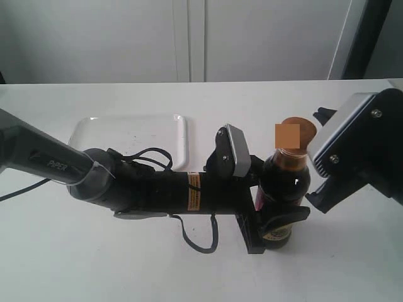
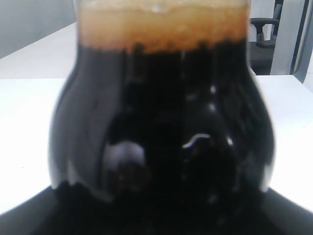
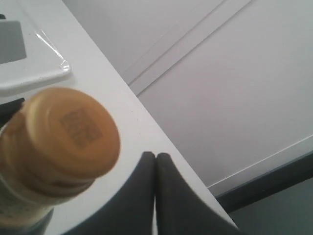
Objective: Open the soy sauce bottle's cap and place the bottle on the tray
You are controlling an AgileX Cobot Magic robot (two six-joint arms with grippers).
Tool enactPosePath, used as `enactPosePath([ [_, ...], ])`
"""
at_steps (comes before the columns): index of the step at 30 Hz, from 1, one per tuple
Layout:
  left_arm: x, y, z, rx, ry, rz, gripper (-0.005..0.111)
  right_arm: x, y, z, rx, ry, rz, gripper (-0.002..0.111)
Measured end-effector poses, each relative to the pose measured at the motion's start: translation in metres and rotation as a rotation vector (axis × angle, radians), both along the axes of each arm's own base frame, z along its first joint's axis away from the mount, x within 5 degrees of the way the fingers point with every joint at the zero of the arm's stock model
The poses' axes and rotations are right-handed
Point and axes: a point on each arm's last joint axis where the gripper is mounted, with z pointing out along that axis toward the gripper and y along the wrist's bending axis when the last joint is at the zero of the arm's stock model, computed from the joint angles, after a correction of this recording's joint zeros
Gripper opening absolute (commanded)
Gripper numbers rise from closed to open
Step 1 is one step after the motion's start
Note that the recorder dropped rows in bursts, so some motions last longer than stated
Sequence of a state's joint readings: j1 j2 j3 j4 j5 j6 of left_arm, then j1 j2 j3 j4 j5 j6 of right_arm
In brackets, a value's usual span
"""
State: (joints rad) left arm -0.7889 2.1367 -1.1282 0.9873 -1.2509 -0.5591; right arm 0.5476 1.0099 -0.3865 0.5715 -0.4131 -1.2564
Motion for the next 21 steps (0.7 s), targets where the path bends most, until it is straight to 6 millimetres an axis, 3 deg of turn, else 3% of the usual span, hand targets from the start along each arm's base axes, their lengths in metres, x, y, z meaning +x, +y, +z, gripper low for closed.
enactPosePath([
  [21, 0.0020, 0.0000, 0.0004, -0.005, 0.040, 0.026, 0.000, -0.0019, 0.0016, -0.0054, 0.033, 0.076, 0.010, 0.000],
])
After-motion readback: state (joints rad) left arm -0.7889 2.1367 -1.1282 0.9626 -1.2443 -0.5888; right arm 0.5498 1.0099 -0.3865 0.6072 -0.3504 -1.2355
